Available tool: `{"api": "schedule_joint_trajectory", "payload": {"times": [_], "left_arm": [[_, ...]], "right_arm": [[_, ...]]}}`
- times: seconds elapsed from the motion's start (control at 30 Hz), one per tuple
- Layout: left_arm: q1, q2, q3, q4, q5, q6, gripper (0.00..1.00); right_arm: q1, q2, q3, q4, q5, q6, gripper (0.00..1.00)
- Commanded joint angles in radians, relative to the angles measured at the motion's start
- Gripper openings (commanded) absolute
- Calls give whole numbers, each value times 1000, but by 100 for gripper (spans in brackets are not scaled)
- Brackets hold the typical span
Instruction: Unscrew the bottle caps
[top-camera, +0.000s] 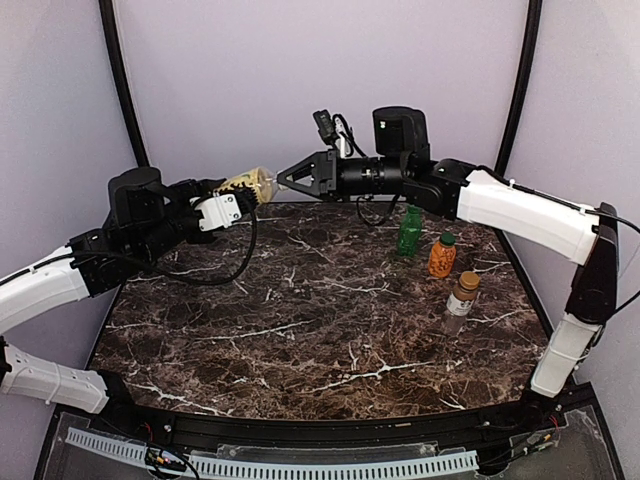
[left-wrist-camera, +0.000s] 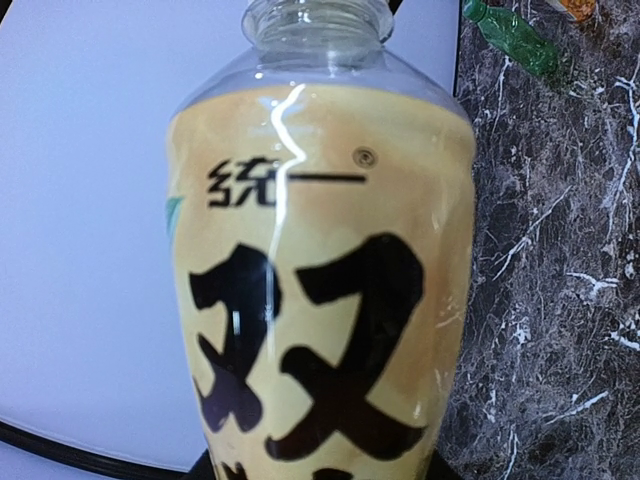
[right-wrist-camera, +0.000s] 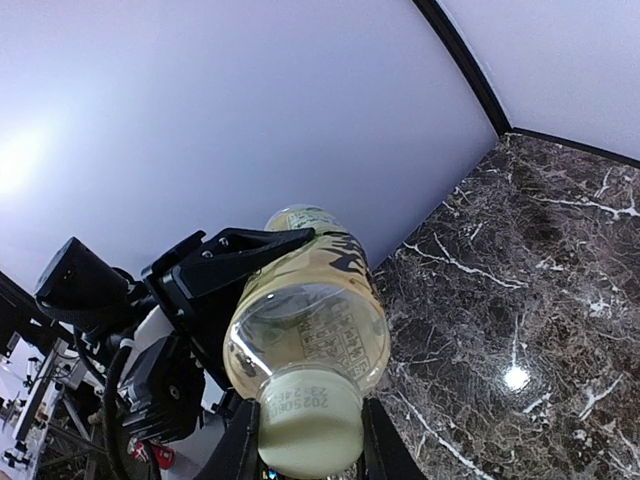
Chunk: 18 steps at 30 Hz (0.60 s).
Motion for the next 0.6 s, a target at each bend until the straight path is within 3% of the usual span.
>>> {"api": "schedule_joint_trajectory", "payload": {"times": [0.0,0.07,0.13,0.27,0.43,0.57], "left_arm": [[-9,-28,31,-173,76,-95,31],[-9,-32,70,-312,160,-167,31],[-9,-31,113,-471,345,-231,31],[-9,-13,180,-690,569,-322,32],[-9,-8,203,-749,663,-368,32],[-9,0,225,-775,698,-374,32]], "right_arm": [[32,-29,11,0,-105,-255,0],[78,-59,5,-61,-85,-471,0],[130,-99,-32,-90,-64,-685,0],[189,-156,-100,-118,-58,-983,0],[251,-162,-86,-238,55,-1309,0],[274,-159,-77,-293,142,-1430,0]]}}
